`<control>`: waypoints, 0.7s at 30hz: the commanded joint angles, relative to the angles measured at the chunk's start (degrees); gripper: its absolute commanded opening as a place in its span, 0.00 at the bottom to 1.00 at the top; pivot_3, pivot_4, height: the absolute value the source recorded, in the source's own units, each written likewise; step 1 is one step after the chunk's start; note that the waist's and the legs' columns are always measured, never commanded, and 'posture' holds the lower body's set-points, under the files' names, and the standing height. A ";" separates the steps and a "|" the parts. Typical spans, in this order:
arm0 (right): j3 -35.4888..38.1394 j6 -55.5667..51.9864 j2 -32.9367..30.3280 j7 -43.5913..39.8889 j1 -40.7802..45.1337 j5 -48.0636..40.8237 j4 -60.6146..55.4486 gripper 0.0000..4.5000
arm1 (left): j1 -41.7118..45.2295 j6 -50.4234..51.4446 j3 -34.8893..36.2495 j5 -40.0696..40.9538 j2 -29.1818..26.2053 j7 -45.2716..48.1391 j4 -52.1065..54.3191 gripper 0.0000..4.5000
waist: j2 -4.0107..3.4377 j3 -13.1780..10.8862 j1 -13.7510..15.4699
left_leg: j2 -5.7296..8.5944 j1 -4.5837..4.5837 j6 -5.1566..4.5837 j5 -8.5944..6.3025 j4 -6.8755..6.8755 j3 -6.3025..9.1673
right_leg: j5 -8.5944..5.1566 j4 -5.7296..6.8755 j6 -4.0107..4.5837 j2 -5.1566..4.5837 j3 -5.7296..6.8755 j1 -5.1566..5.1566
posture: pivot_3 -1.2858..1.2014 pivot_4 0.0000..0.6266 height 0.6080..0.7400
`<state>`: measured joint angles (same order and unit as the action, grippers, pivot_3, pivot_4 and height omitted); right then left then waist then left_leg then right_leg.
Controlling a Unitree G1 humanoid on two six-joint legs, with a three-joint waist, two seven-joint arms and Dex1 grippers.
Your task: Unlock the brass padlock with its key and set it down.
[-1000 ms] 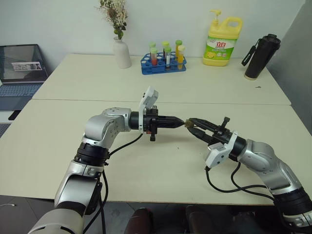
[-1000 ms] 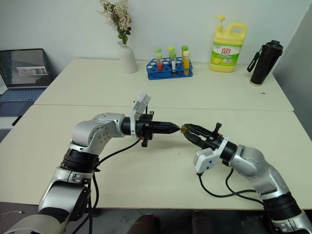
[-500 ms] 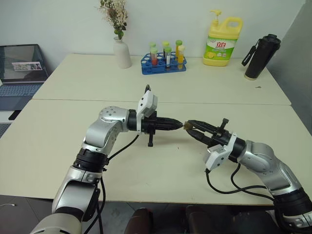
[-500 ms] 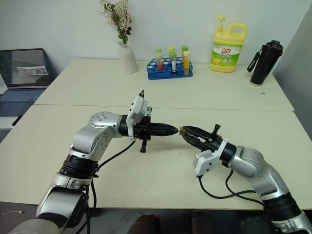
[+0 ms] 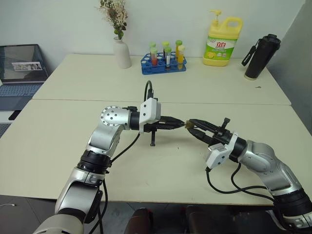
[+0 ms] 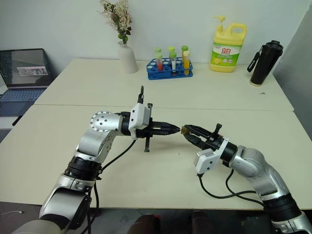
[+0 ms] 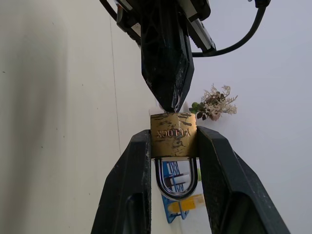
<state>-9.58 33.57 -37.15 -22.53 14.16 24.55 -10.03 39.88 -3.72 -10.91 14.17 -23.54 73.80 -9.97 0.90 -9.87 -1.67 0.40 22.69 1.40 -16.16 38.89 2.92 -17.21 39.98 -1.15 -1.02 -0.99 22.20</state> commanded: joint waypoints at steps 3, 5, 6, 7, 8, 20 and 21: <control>1.39 0.39 0.55 0.73 0.80 -1.44 -1.38 0.21 | 0.47 -6.11 -0.98 -1.31 0.64 0.36 -0.98 0.00 | 0.00 0.00 0.00 | 0.00 0.00 0.00 0.00 0.00 0.01 | 0.00 0.00 0.00 0.00 0.01 0.00 | 0.52 0.24 1.00; 1.42 0.37 0.55 0.74 0.82 -1.48 -1.33 0.21 | 0.53 -7.36 -1.06 -1.54 0.62 0.51 -1.55 0.00 | 0.00 0.00 0.00 | 0.00 0.00 0.00 0.00 0.00 0.00 | 0.00 0.00 0.00 0.00 0.00 0.00 | 0.52 0.24 1.00; 1.43 0.38 0.54 0.74 0.83 -1.49 -1.29 0.21 | 0.59 -7.89 -1.01 -1.59 0.69 0.46 -1.82 0.00 | 0.00 0.00 0.00 | 0.00 0.00 0.00 0.00 0.00 0.00 | 0.00 0.00 0.00 0.00 0.00 0.00 | 0.52 0.24 1.00; 1.43 0.38 0.55 0.73 0.81 -1.49 -1.36 0.21 | 0.74 -6.82 -0.73 -1.15 0.87 0.03 -1.70 0.00 | 0.00 0.00 0.00 | 0.00 0.00 0.00 0.00 0.00 0.00 | 0.00 0.00 0.00 0.00 0.00 0.00 | 0.52 0.24 1.00; 1.43 0.41 0.55 0.75 0.85 -1.50 -1.31 0.21 | 0.92 -6.02 -0.55 -0.84 1.03 -0.27 -1.74 0.00 | 0.00 0.00 0.00 | 0.00 0.00 0.00 0.00 0.00 0.00 | 0.00 0.00 0.00 0.00 0.00 0.00 | 0.52 0.24 1.00; 1.51 0.58 0.54 0.73 0.92 -1.53 -1.12 0.21 | 0.83 18.78 1.35 5.92 -0.10 -3.70 3.54 0.33 | 0.00 0.00 -0.04 | 0.00 0.00 -0.01 0.00 0.00 0.02 | 0.00 0.01 0.00 0.01 0.01 0.00 | 0.52 0.24 1.00; 1.51 0.58 0.54 0.71 0.92 -1.54 -1.11 0.21 | 0.90 21.13 1.51 6.37 -0.41 -4.08 4.02 0.40 | 0.00 0.00 -0.07 | 0.00 0.00 -0.01 0.00 0.00 0.02 | 0.00 0.01 0.00 0.01 0.01 0.00 | 0.52 0.24 1.00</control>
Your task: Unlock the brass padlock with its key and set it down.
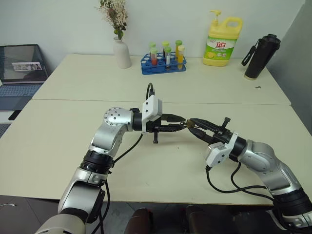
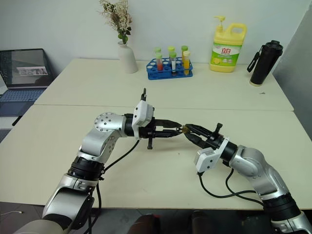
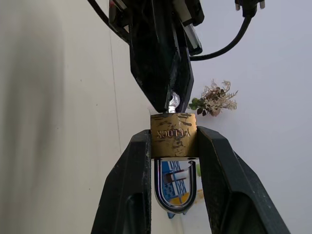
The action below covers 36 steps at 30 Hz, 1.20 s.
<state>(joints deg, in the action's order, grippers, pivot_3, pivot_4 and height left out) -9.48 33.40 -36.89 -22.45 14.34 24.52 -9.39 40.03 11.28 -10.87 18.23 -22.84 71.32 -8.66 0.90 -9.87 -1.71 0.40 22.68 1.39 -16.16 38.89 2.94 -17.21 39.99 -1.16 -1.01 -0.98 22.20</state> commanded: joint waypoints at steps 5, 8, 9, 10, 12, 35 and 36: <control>1.43 0.70 0.40 0.69 0.95 -1.60 -1.65 0.21 | 0.47 18.71 3.03 7.47 -2.68 -3.52 7.66 0.67 | 0.00 0.00 0.00 | 0.00 0.00 0.00 0.00 0.00 0.01 | 0.00 0.00 0.00 0.00 0.00 0.00 | 0.52 0.24 1.00; 1.25 0.91 0.54 0.74 1.03 -1.51 -1.33 0.21 | 0.47 22.36 3.58 8.97 -2.72 -4.95 9.00 0.67 | 0.00 0.00 0.01 | -0.01 0.00 0.01 0.01 0.00 0.02 | 0.00 0.00 0.00 -0.01 0.01 0.00 | 0.52 0.24 1.00; 1.15 1.02 0.61 0.74 1.20 -1.47 -1.12 0.21 | 0.58 23.96 3.86 9.67 -2.33 -5.90 9.44 0.67 | 0.00 0.00 0.01 | -0.01 0.00 0.02 0.01 0.01 0.02 | 0.00 0.00 0.00 -0.01 0.01 0.00 | 0.52 0.24 1.00; 1.09 1.08 0.67 0.74 1.29 -1.42 -1.02 0.21 | 0.61 25.09 4.03 10.21 -2.10 -6.60 9.81 0.67 | 0.00 0.00 0.01 | -0.01 0.00 0.02 0.01 0.00 0.02 | 0.00 0.00 0.00 -0.01 0.01 0.00 | 0.52 0.24 1.00; 0.98 1.11 0.84 0.68 1.58 -1.45 -0.81 0.21 | 0.67 26.87 3.82 11.24 -1.91 -7.01 10.75 0.67 | 0.00 0.00 0.01 | -0.01 0.00 0.02 0.01 0.01 0.02 | 0.00 0.00 0.00 -0.01 0.00 0.00 | 0.52 0.24 1.00; 1.34 0.90 0.88 0.47 0.80 -1.13 -1.91 0.21 | 2.20 26.96 1.06 9.52 0.50 -9.53 10.01 0.03 | 0.00 0.00 0.02 | -0.01 0.00 0.24 0.13 0.01 0.00 | 0.00 0.00 0.00 -0.01 -0.01 0.00 | 0.52 0.24 1.00; 1.32 0.90 0.87 0.46 0.80 -1.10 -1.93 0.21 | 2.14 26.83 0.99 9.41 0.50 -9.52 9.94 0.04 | 0.00 0.00 0.03 | 0.00 0.00 0.24 0.13 0.01 0.00 | 0.00 0.00 0.00 -0.01 -0.01 -0.01 | 0.52 0.24 1.00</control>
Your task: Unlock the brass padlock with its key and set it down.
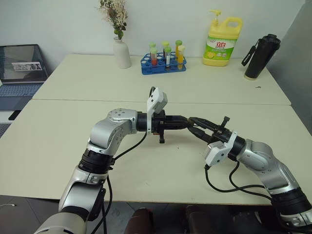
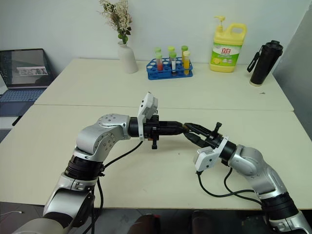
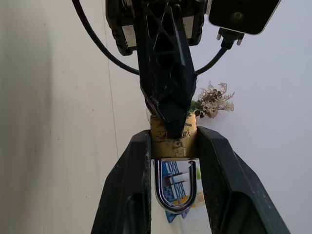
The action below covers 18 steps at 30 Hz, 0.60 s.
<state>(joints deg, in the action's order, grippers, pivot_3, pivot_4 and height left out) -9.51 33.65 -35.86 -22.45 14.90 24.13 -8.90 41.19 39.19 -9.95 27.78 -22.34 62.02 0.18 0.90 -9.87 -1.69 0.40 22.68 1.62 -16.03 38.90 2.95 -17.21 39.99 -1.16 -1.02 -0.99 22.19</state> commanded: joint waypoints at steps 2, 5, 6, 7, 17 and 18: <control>1.27 0.83 -0.22 0.44 0.29 -0.61 -2.48 0.21 | 0.82 -1.31 -0.05 -0.38 -0.03 -0.27 0.96 0.04 | 0.00 0.00 0.00 | 0.00 0.00 0.00 0.00 0.00 0.00 | 0.00 0.00 0.00 0.00 -0.01 0.00 | 0.52 0.24 1.00; 1.19 0.91 -0.30 0.30 0.38 -0.63 -2.53 0.21 | 0.76 -1.74 -0.19 -0.77 -0.08 -0.40 0.83 0.04 | 0.00 0.00 0.00 | 0.00 0.00 0.00 0.00 0.00 0.00 | 0.00 0.00 0.00 0.00 0.00 0.00 | 0.52 0.24 1.00; 1.18 0.90 -0.31 0.32 0.44 -0.54 -2.55 0.21 | 0.74 -1.73 -0.14 -0.70 -0.07 -0.43 0.83 0.04 | 0.00 0.00 0.00 | 0.00 0.00 0.00 0.00 0.00 0.00 | 0.00 0.00 0.00 0.00 0.00 0.00 | 0.52 0.24 1.00; 1.18 0.88 -0.31 0.35 0.48 -0.47 -2.56 0.21 | 0.73 -1.71 -0.11 -0.63 -0.06 -0.45 0.84 0.04 | 0.00 0.00 0.00 | 0.00 0.00 0.00 0.00 0.00 0.00 | 0.00 0.00 0.00 0.00 0.00 0.00 | 0.52 0.24 1.00; 2.16 -0.41 -0.77 -0.02 0.58 -1.35 -2.67 0.28 | 0.71 -1.91 0.40 -0.37 -0.13 -0.46 0.43 0.04 | 0.00 0.00 0.00 | 0.00 0.00 0.00 0.00 0.00 0.00 | 0.00 0.00 0.00 0.00 0.00 0.00 | 0.52 0.24 1.00; 2.27 -0.67 -1.32 -0.32 0.52 -0.79 -2.40 0.37 | 0.94 -2.01 0.59 -0.39 -0.14 -0.46 -0.06 0.04 | 0.00 0.00 0.00 | 0.00 0.00 0.00 0.00 0.00 0.00 | 0.00 0.00 0.00 0.00 0.00 0.00 | 0.52 0.24 1.00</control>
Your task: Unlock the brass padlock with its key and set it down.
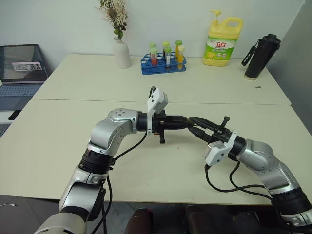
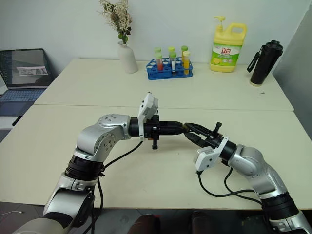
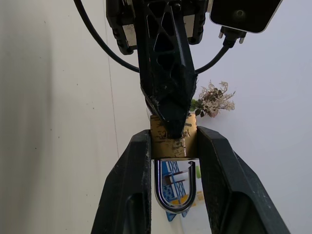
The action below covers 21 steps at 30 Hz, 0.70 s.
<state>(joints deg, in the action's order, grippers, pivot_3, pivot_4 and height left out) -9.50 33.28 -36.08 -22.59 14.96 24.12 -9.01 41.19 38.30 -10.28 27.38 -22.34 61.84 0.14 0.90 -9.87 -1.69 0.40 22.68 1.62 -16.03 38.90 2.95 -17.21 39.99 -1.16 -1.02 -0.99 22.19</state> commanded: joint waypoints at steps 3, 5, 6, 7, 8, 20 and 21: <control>3.10 -0.27 -3.28 -1.14 -0.58 -0.68 -1.77 0.52 | 1.69 -2.20 1.42 -0.52 -0.54 0.06 -1.81 0.04 | 0.00 0.00 0.03 | 0.01 0.00 0.00 0.00 0.00 -0.01 | 0.00 0.00 0.00 0.00 0.00 0.00 | 0.52 0.24 1.00; 5.19 -0.43 -5.18 -1.41 -2.40 -1.90 -1.53 0.52 | 2.61 -3.51 2.04 -1.35 -1.02 0.02 -4.33 0.04 | 0.00 0.00 0.07 | 0.01 0.01 0.00 0.00 0.00 0.00 | 0.00 -0.01 0.00 0.00 0.01 0.00 | 0.52 0.24 1.00; 6.02 -0.57 -5.84 -1.28 -3.02 -2.15 -1.52 0.52 | 2.95 -4.20 2.19 -1.73 -1.21 0.02 -5.28 0.04 | 0.00 0.00 0.08 | 0.01 0.01 -0.01 0.00 0.00 0.00 | 0.00 -0.01 0.00 0.00 0.01 0.00 | 0.52 0.24 1.00; 6.81 -1.37 -6.51 -2.50 -4.18 -5.18 -1.94 0.52 | 3.42 -4.37 2.48 -1.66 -1.42 0.33 -6.16 0.04 | 0.00 0.00 0.08 | 0.01 0.02 -0.01 -0.01 0.00 0.01 | 0.00 -0.01 0.00 0.00 0.02 0.00 | 0.52 0.24 1.00; 7.21 -1.97 -6.90 -3.44 -4.93 -7.41 -2.32 0.52 | 3.72 -4.46 2.63 -1.56 -1.54 0.63 -6.67 0.04 | 0.00 0.00 0.08 | 0.01 0.02 -0.01 0.00 0.00 0.00 | 0.00 -0.01 0.00 0.00 0.01 0.00 | 0.52 0.24 1.00; 4.06 -14.17 -4.40 -14.75 -6.02 -26.21 -13.79 0.00 | 4.74 -2.55 2.07 0.12 -2.24 6.59 -7.34 0.04 | 0.00 0.00 0.04 | 0.00 0.00 -0.22 -0.12 0.01 0.03 | 0.00 0.00 0.00 0.00 0.03 -0.03 | 0.52 0.24 1.00; 3.61 -15.84 -3.51 -14.83 -4.87 -26.81 -14.53 0.00 | 4.76 -2.40 1.90 0.26 -2.27 7.03 -6.94 0.04 | 0.01 0.00 -0.11 | 0.00 -0.01 -0.22 -0.12 0.02 0.03 | 0.00 0.00 0.00 0.00 0.02 -0.03 | 0.52 0.24 1.00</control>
<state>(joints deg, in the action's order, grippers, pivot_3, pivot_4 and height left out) -5.80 19.53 -40.49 -37.33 8.20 -0.38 -20.33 44.40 35.91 -8.60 26.45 -24.54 67.70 -8.94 0.91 -9.88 -1.80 0.39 22.67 1.40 -16.15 38.92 2.97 -17.21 39.99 -1.16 -1.02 -0.97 22.17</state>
